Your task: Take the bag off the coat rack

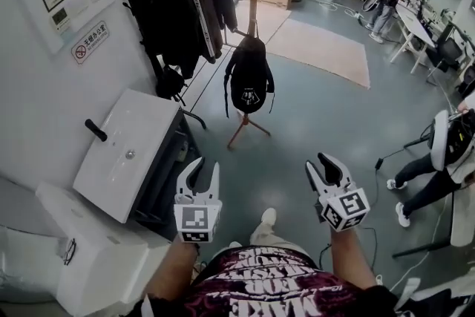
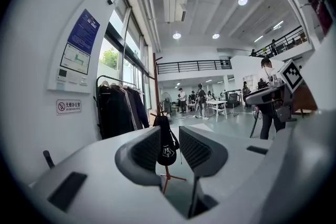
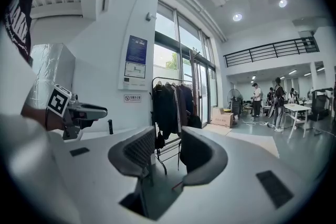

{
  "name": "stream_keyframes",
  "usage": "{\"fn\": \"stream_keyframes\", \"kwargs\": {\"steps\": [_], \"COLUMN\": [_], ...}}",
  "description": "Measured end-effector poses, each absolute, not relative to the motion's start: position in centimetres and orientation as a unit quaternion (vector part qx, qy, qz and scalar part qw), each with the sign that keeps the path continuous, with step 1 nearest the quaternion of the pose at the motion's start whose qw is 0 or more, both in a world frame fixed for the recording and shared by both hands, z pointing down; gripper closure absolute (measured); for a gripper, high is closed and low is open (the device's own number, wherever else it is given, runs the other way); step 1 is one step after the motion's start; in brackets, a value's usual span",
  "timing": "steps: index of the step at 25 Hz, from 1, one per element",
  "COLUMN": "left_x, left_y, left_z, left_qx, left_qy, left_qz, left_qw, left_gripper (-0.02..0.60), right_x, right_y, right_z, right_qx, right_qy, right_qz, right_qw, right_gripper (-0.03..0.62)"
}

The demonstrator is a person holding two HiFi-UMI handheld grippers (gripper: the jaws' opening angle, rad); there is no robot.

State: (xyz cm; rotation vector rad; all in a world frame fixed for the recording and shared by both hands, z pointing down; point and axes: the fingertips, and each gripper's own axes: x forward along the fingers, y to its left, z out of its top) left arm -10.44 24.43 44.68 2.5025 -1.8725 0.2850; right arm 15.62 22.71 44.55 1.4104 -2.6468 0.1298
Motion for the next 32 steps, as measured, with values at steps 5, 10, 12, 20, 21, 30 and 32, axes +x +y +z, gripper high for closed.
{"fn": "stream_keyframes", "kwargs": {"steps": [5, 10, 12, 20, 21, 30, 32], "left_x": [-9.7, -9.8, -9.7, -8.6, -8.3, -5.0, -4.2], "left_y": [21.1, 17.5, 16.2, 10.7, 10.0, 4.8, 4.0], "left_z": [44.6, 45.3, 45.5, 45.9, 45.9, 45.7, 45.3], "left_qx": [0.794, 0.783, 0.781, 0.764, 0.764, 0.764, 0.763], "left_qy": [-0.601, -0.613, -0.616, -0.636, -0.637, -0.636, -0.638], "left_qz": [0.095, 0.104, 0.103, 0.106, 0.105, 0.097, 0.097], "left_qw": [0.002, 0.005, 0.010, 0.018, 0.020, 0.042, 0.032], "left_gripper": [0.483, 0.483, 0.483, 0.485, 0.485, 0.485, 0.485], "right_x": [15.8, 15.6, 15.4, 16.2, 16.5, 18.4, 18.7], "right_y": [18.6, 14.3, 12.6, 6.7, 6.1, 1.3, 0.4], "right_z": [45.0, 46.1, 46.2, 46.2, 46.2, 46.8, 46.9], "right_qx": [0.458, 0.439, 0.433, 0.414, 0.412, 0.384, 0.375], "right_qy": [-0.885, -0.893, -0.896, -0.906, -0.907, -0.919, -0.923], "right_qz": [0.050, 0.058, 0.060, 0.065, 0.064, 0.068, 0.066], "right_qw": [0.069, 0.077, 0.079, 0.065, 0.064, 0.060, 0.060], "right_gripper": [0.437, 0.436, 0.433, 0.443, 0.448, 0.465, 0.465]}}
